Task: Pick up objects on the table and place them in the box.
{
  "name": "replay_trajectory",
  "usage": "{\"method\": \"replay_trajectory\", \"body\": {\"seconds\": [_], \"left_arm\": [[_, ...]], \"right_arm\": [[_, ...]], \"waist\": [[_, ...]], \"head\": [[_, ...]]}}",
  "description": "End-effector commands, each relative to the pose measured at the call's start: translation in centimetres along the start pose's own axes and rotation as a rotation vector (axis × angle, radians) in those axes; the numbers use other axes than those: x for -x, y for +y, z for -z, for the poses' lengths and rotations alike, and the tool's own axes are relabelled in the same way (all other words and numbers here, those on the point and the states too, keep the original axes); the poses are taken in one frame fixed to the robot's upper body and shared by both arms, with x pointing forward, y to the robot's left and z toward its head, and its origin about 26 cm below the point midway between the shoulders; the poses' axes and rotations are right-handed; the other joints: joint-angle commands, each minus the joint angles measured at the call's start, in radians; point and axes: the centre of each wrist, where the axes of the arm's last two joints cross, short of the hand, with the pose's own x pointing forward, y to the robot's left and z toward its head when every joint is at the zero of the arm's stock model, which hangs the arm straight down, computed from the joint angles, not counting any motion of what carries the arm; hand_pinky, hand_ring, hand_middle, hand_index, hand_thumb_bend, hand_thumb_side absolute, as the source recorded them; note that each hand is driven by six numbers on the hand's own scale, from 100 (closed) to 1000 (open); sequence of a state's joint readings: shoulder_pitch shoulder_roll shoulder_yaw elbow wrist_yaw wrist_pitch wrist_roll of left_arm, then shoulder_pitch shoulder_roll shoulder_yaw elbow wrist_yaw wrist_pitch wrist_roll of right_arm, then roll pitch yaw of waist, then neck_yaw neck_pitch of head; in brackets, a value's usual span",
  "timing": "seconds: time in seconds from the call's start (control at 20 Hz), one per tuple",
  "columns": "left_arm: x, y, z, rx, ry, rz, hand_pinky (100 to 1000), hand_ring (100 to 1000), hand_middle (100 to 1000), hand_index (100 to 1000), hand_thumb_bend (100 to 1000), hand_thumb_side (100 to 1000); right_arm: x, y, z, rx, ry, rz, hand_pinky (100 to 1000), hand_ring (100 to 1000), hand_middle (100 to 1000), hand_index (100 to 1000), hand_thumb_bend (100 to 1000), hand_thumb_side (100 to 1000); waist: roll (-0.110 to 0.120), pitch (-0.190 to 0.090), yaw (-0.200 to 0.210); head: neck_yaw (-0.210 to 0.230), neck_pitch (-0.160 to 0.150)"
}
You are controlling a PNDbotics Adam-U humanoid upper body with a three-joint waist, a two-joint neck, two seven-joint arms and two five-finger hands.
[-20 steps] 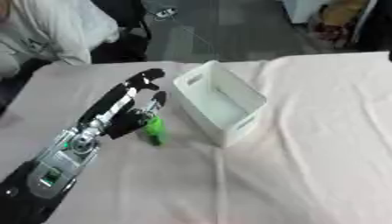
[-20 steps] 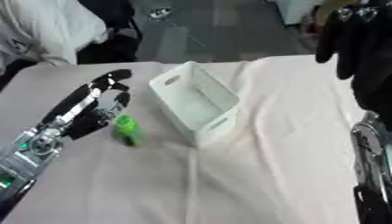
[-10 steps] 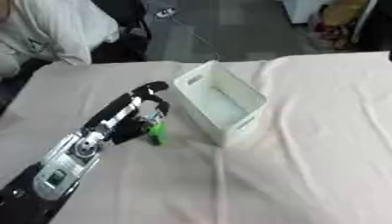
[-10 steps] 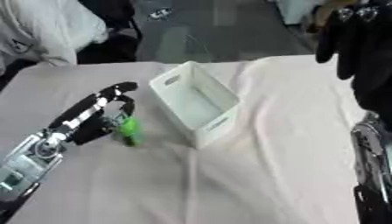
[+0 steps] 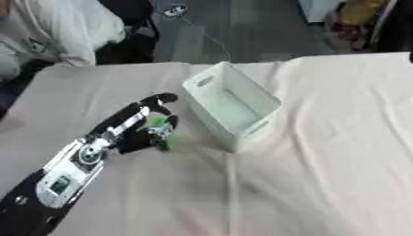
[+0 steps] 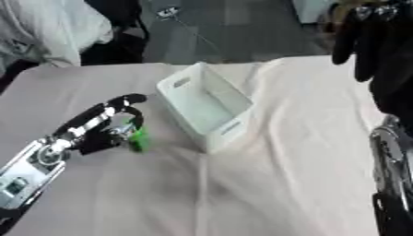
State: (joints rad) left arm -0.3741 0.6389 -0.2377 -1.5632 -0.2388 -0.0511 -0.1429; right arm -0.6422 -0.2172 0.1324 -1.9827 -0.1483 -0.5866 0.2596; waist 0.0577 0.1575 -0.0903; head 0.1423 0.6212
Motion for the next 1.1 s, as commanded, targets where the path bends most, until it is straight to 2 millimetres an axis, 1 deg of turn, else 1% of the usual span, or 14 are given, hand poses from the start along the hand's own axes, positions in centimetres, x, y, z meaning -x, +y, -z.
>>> {"method": "replay_trajectory", "body": {"seconds": [0.05, 0.15, 0.35, 0.55, 0.8, 1.1], "left_arm": [[0.3, 0.7, 0.2, -0.034, -0.014, -0.014, 1000, 782, 999, 1000, 151, 817], [0.8, 0.4, 0.2, -0.053, -0.012, -0.039, 1000, 777, 995, 1000, 143, 819], [1.6, -0.2, 0.3, -0.088, -0.012, -0.121, 1000, 768, 990, 1000, 156, 817], [2.1, -0.6, 0.3, -0.106, -0.009, -0.183, 1000, 765, 987, 1000, 155, 814], [2.3, -0.8, 0.4, -0.108, -0.008, -0.201, 1000, 766, 987, 1000, 158, 817], [1.7, -0.5, 0.6, -0.132, -0.072, -0.227, 1000, 763, 985, 1000, 170, 809]], "right_arm": [[-0.4, -0.2, 0.7, -0.006, -0.028, -0.005, 275, 196, 183, 362, 106, 1000], [-0.4, -0.2, 0.7, -0.006, -0.028, -0.006, 275, 196, 183, 362, 106, 1000], [-0.4, -0.2, 0.7, -0.006, -0.028, -0.006, 276, 196, 182, 362, 106, 1000], [-0.4, -0.2, 0.7, -0.007, -0.028, -0.004, 276, 196, 182, 362, 106, 1000], [-0.4, -0.2, 0.7, -0.007, -0.029, -0.004, 276, 196, 183, 362, 106, 1000], [-0.4, -0.2, 0.7, -0.007, -0.028, -0.004, 276, 196, 183, 362, 105, 1000]], "waist": [[-0.003, -0.015, 0.0], [-0.003, -0.015, 0.001], [-0.004, -0.015, 0.001], [-0.005, -0.015, 0.001], [-0.005, -0.014, 0.001], [-0.005, -0.015, 0.002]], "head": [[0.011, 0.0], [0.012, 0.0], [0.014, -0.001], [0.015, -0.002], [0.015, -0.003], [0.014, -0.003]]}}
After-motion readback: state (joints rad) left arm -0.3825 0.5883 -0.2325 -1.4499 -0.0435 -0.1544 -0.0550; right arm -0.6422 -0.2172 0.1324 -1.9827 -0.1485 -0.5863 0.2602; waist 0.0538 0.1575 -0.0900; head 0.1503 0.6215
